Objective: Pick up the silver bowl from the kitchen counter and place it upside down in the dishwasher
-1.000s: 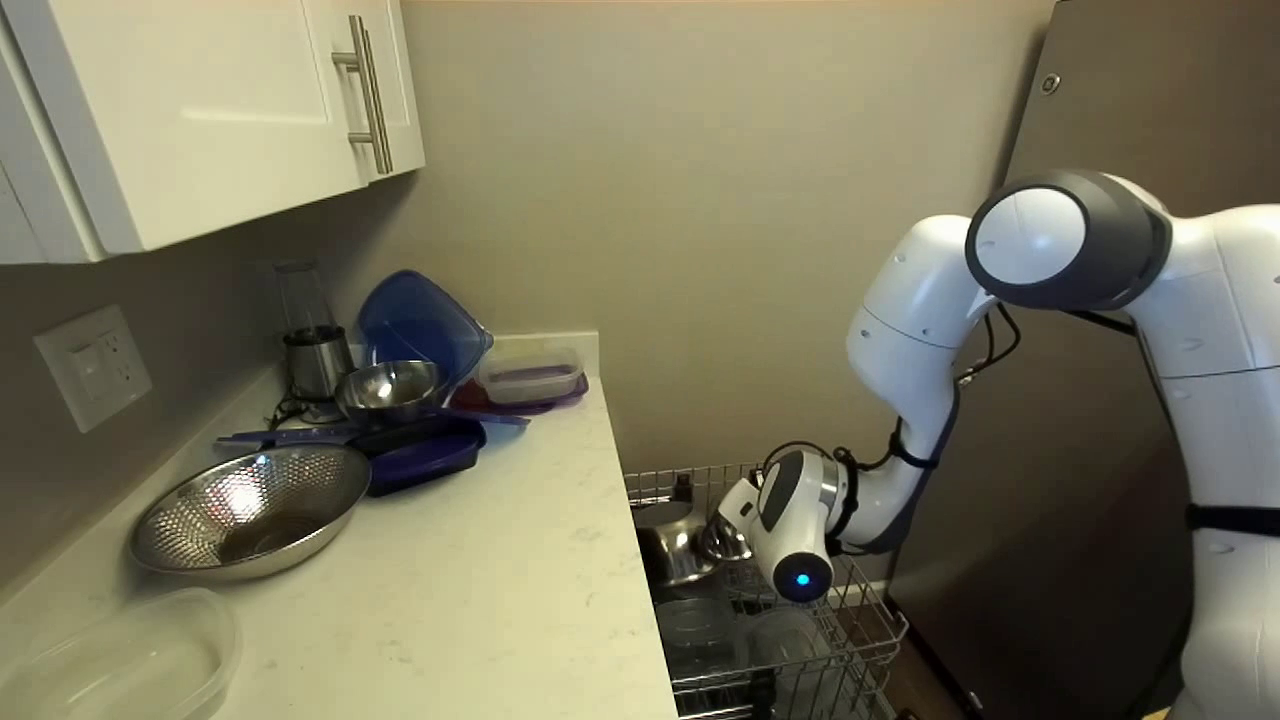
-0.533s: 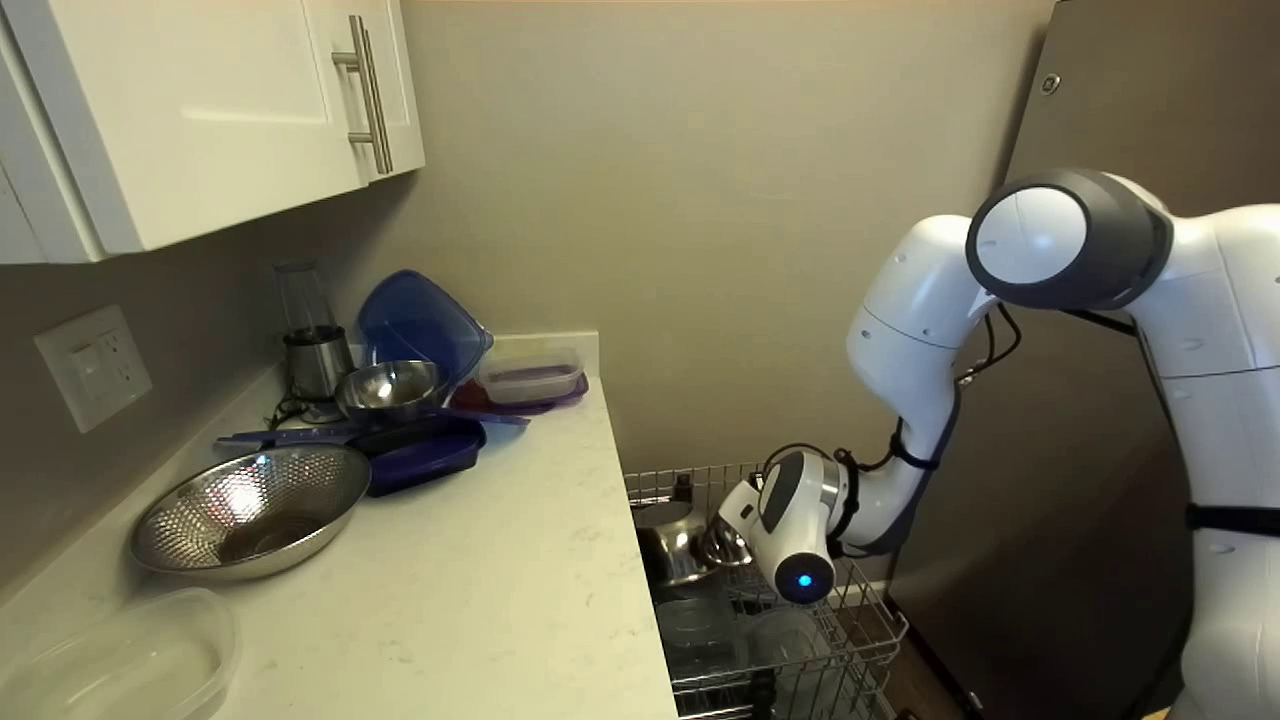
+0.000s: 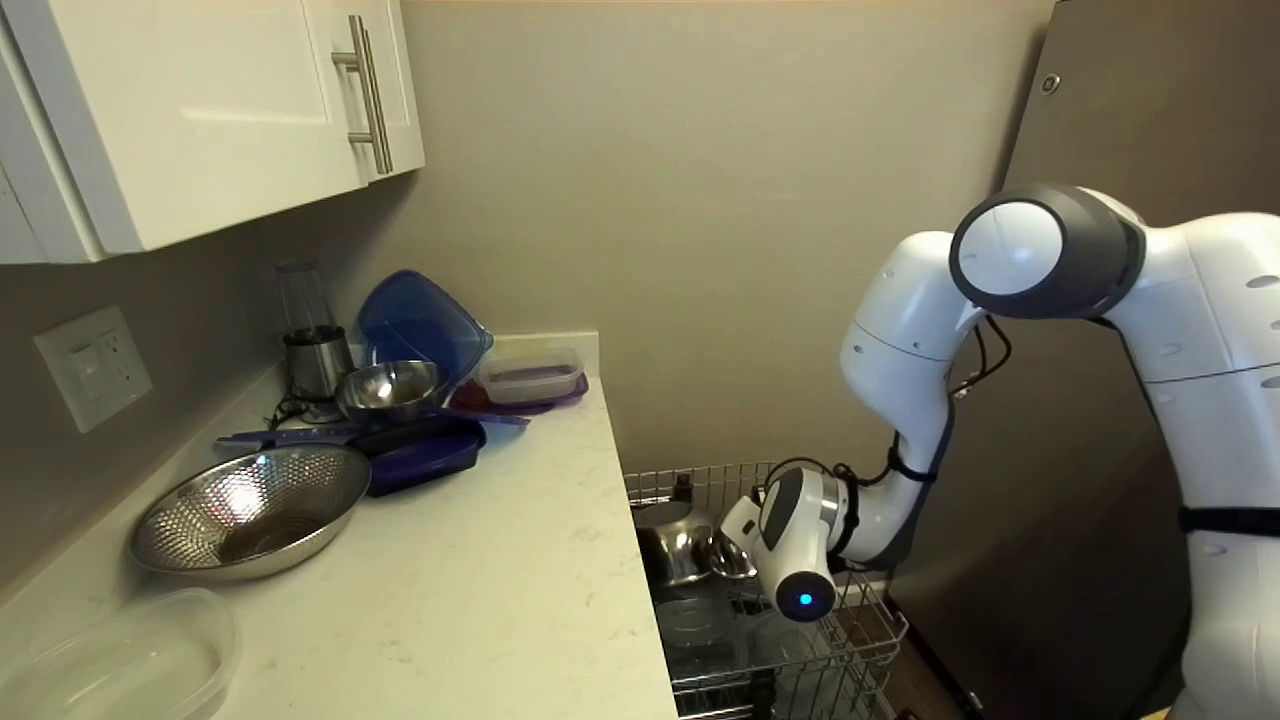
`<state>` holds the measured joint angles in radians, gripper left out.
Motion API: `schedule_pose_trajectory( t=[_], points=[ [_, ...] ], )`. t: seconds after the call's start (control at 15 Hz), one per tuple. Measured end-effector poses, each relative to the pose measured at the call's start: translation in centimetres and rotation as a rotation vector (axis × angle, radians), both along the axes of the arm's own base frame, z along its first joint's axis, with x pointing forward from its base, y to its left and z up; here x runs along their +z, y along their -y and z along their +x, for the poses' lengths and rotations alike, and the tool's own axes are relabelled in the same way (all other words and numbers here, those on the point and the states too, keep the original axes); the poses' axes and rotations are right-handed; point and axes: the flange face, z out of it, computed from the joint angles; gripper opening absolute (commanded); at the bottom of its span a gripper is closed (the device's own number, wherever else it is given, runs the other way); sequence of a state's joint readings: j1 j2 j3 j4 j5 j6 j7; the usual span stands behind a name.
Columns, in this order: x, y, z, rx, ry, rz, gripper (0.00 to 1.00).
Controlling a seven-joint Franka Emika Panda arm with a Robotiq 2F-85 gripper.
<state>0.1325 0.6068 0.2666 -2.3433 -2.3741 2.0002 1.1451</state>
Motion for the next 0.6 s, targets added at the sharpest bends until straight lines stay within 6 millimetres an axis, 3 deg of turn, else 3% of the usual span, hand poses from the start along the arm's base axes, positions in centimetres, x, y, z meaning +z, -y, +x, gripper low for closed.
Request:
schedule_pose_trajectory(
  t=[0.6],
  points=[
    [-2.5,-3.1,-2.2,0.013,0.106,-0.081,0.03]
  ],
)
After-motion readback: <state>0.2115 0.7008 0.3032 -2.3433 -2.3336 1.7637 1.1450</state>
